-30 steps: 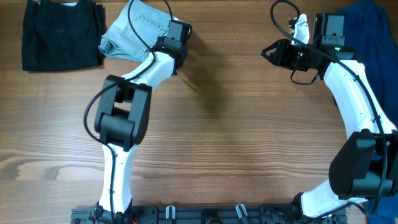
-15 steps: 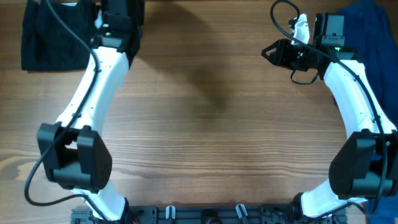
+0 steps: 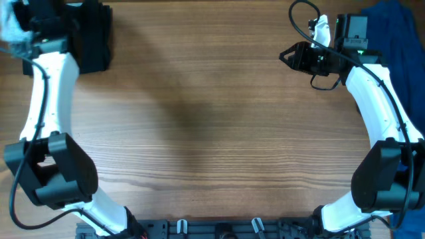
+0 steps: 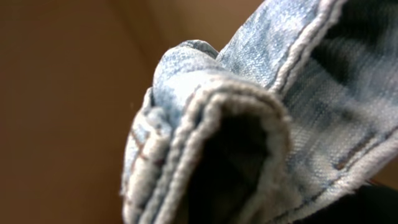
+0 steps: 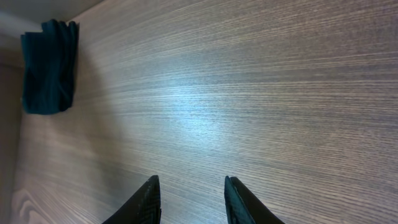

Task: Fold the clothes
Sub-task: 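Grasp the folded shorts with the left gripper, carry onto the black garment, then release the shorts on the black garment and lift the left gripper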

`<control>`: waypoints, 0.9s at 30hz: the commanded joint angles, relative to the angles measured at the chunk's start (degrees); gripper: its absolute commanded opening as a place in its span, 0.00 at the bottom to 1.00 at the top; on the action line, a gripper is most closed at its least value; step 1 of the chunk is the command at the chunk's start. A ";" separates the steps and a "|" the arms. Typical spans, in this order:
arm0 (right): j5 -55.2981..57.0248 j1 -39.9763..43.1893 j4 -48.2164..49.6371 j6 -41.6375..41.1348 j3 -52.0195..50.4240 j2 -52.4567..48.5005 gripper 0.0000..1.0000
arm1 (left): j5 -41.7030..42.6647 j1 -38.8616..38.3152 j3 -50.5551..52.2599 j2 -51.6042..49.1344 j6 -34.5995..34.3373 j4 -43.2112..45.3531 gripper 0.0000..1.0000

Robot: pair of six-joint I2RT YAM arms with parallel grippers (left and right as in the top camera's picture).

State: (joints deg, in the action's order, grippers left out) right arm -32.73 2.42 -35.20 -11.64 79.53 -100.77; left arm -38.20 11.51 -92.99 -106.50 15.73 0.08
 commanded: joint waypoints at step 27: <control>0.15 -3.32 1.27 0.87 -0.42 -1.03 0.34 | 40.30 -3.34 -1.01 -12.83 -2.73 -2.05 1.00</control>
State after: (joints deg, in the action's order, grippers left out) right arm -32.71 -0.78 -34.22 -11.64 79.53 -100.82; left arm -12.99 12.32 -93.12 -121.03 13.85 -0.10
